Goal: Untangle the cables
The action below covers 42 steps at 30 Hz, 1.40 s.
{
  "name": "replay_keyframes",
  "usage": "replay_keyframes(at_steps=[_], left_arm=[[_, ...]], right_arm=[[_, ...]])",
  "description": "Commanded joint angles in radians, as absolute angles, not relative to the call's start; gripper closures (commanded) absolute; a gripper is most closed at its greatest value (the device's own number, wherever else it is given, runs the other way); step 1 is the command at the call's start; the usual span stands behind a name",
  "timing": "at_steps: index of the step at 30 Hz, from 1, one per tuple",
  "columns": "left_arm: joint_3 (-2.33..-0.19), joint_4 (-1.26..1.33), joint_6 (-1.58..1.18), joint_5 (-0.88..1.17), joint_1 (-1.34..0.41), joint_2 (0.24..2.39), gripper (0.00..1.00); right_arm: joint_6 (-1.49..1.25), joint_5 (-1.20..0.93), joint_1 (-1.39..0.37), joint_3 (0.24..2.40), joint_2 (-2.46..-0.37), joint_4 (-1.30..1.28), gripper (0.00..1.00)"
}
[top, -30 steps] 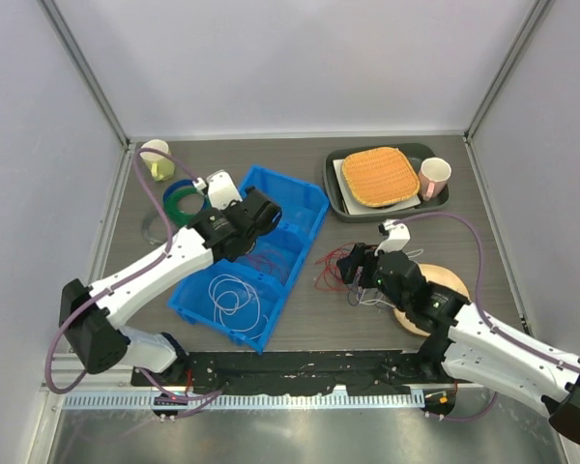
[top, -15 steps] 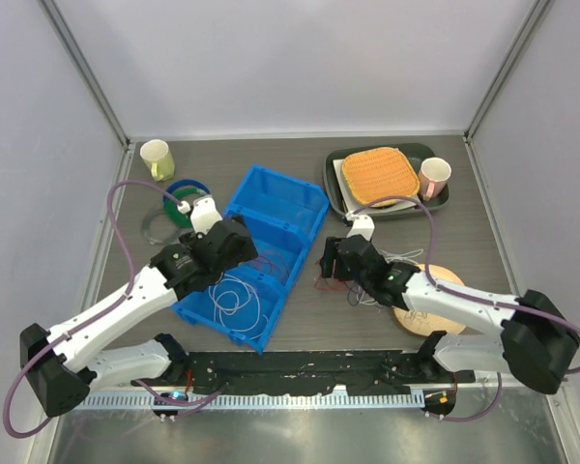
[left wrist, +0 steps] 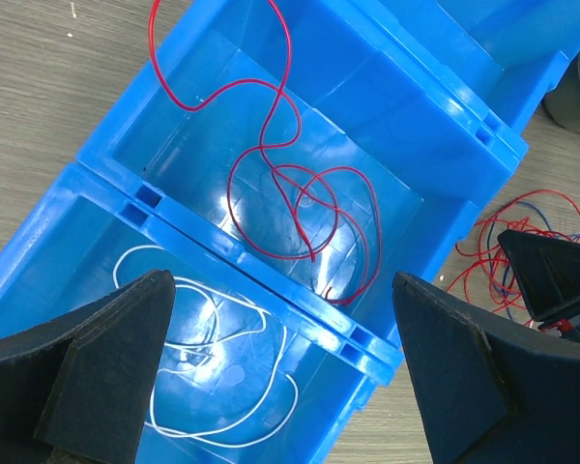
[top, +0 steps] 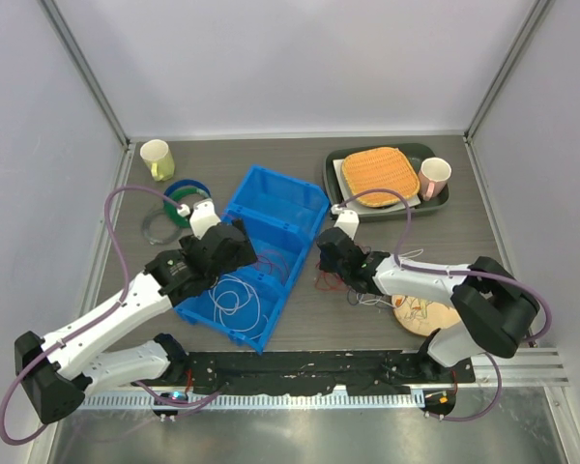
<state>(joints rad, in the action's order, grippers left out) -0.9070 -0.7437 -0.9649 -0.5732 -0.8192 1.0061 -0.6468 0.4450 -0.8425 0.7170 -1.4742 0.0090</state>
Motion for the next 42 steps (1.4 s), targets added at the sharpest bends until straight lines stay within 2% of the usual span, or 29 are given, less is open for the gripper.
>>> replay_keyframes(at_steps=[1,4,13,20,21,24,30,35,39,42], left_arm=[[-0.900,-0.681,-0.942,-0.548,-0.824,0.983,0.00],[-0.893,-0.651,-0.910,-0.503,-0.824,0.971,0.00],[-0.836,-0.519,-0.810,-0.358,-0.824,0.907,0.00],[-0.788,-0.264,-0.674,-0.019,-0.825,0.911,0.00],[-0.790,-0.217,-0.669,0.068,-0.827,0.940,0.00],[-0.831,-0.164,-0.649,0.145,-0.848,1.017,0.00],[-0.963,-0.101,-0.548,0.026,-0.995,1.170,0.00],[-1.009,0.039,-0.564,-0.205,-1.040,1.319,0.00],[-1.020,0.118,-0.555,-0.221,-1.063,1.385,0.01],[-1.023,0.164,-0.558,-0.293,-1.071,1.419,0.09]], right_arm=[[-0.660,0.488,-0.844,0.756,-1.447,0.064,0.89],[-0.647,0.502,-0.844,0.746,-1.388,0.064,0.99],[-0.581,0.480,-0.844,0.686,-1.088,0.041,0.99],[-0.542,0.345,-0.844,0.698,-0.836,0.015,0.99],[-0.540,0.325,-0.845,0.706,-0.819,0.011,0.99],[-0.548,0.239,-0.844,0.739,-0.776,0.006,0.99],[-0.623,0.248,-0.845,0.814,-0.795,-0.077,0.99],[-0.675,0.321,-0.844,0.926,-0.824,-0.134,0.99],[-0.719,0.357,-0.844,0.953,-0.819,-0.117,0.99],[-0.733,0.364,-0.844,0.954,-0.802,-0.106,0.99]])
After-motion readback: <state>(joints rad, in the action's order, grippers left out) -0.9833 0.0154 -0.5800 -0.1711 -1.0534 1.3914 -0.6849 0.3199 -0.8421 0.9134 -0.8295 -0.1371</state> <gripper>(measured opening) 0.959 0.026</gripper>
